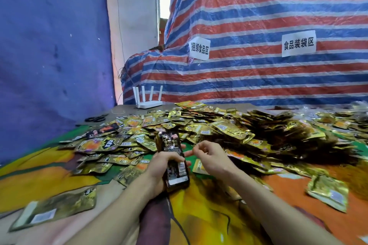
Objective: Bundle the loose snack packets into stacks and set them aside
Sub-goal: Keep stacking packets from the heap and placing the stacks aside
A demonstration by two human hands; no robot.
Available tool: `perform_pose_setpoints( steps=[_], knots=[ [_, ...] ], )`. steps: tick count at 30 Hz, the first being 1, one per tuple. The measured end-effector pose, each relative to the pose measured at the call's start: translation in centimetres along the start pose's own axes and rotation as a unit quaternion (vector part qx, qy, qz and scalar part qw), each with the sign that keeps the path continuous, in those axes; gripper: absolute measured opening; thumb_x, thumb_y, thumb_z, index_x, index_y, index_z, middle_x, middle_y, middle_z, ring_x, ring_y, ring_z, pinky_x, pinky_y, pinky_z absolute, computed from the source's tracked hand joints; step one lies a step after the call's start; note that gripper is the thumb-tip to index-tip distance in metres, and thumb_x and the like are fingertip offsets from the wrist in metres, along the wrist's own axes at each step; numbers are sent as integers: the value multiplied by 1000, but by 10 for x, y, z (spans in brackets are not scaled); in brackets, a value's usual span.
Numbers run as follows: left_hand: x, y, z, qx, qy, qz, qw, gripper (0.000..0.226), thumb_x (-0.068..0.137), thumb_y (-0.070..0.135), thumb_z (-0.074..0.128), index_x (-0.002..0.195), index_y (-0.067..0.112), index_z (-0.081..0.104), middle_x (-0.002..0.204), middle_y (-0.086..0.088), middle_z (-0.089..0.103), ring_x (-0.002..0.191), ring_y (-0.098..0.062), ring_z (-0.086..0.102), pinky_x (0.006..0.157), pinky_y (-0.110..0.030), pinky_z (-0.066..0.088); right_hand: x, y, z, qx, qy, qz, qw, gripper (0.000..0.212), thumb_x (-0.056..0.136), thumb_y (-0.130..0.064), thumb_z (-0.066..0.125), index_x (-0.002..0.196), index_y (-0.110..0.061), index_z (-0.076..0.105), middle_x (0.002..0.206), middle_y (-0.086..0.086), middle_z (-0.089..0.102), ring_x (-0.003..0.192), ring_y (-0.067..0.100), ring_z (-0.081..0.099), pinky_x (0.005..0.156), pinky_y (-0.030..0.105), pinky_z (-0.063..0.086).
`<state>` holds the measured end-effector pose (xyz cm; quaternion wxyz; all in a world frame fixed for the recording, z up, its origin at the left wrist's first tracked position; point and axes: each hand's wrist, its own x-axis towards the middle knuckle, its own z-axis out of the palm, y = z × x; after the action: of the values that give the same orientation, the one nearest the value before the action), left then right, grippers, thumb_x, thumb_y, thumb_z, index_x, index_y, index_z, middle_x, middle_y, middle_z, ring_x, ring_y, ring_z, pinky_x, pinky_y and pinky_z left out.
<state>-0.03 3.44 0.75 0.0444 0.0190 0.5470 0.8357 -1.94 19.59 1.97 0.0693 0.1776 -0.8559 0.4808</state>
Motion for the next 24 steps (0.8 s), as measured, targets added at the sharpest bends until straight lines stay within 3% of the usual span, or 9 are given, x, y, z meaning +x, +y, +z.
perform_pose_setpoints(
  steps=[3, 6, 8, 11, 16, 19, 22, 24],
  knots=[
    [4, -2, 0, 7, 34, -10, 999, 31, 83, -13, 52, 103, 5, 65, 96, -15, 75, 66, -25, 72, 57, -31, 58, 4, 11, 8, -2, 14, -23, 1000, 19, 106, -24, 51, 98, -13, 64, 98, -6, 71, 78, 3, 61, 64, 17, 46],
    [6, -2, 0, -1, 49, -10, 999, 31, 85, -13, 50, 107, 4, 64, 113, -18, 69, 69, -24, 73, 61, -33, 59, 3, 16, 5, 45, -15, -9, 999, 19, 105, -23, 53, 90, -19, 65, 81, -4, 60, 69, 7, 51, 61, 21, 40],
    [5, -1, 0, -11, 29, -18, 999, 33, 85, -12, 49, 110, 5, 63, 120, -17, 70, 73, -24, 73, 62, -32, 60, 0, 17, 2, 98, -36, 2, 995, 20, 104, -22, 55, 87, -18, 65, 78, 1, 56, 67, 10, 49, 57, 23, 38],
    [1, 0, -1, 7, -14, -29, 999, 33, 86, -9, 49, 113, 7, 59, 108, -15, 76, 73, -23, 73, 61, -32, 60, -2, 16, -1, 112, -14, -5, 994, 21, 104, -19, 54, 86, -15, 64, 78, 14, 58, 68, 17, 47, 56, 25, 35],
    [0, 1, -3, 12, -22, -40, 999, 34, 85, -9, 49, 113, 6, 60, 114, -18, 73, 78, -25, 72, 66, -35, 61, -4, 11, -3, 172, -32, 34, 984, 22, 100, -12, 55, 81, -17, 65, 67, -3, 45, 70, 15, 43, 58, 26, 34],
    [-1, 2, -4, 10, -51, -52, 997, 37, 84, -9, 49, 117, 6, 59, 107, -18, 75, 76, -27, 73, 68, -37, 60, -7, 8, -3, 176, -43, 28, 983, 21, 97, -10, 56, 80, -17, 65, 70, -3, 52, 71, 13, 47, 59, 24, 37],
    [-3, 1, -4, 28, -66, -59, 996, 39, 83, -7, 51, 118, 7, 60, 103, -15, 76, 76, -25, 73, 72, -37, 58, -8, 7, -2, 166, -36, 27, 985, 22, 97, -9, 52, 80, -18, 63, 78, -9, 72, 64, 2, 51, 54, 18, 40],
    [-2, 1, -4, 24, -63, -57, 996, 39, 82, -6, 51, 117, 7, 61, 99, -13, 76, 75, -25, 73, 72, -37, 57, -8, 8, -1, 173, -34, 32, 984, 21, 98, -9, 51, 82, -17, 62, 84, -5, 74, 69, 6, 54, 55, 20, 40]
  ],
)
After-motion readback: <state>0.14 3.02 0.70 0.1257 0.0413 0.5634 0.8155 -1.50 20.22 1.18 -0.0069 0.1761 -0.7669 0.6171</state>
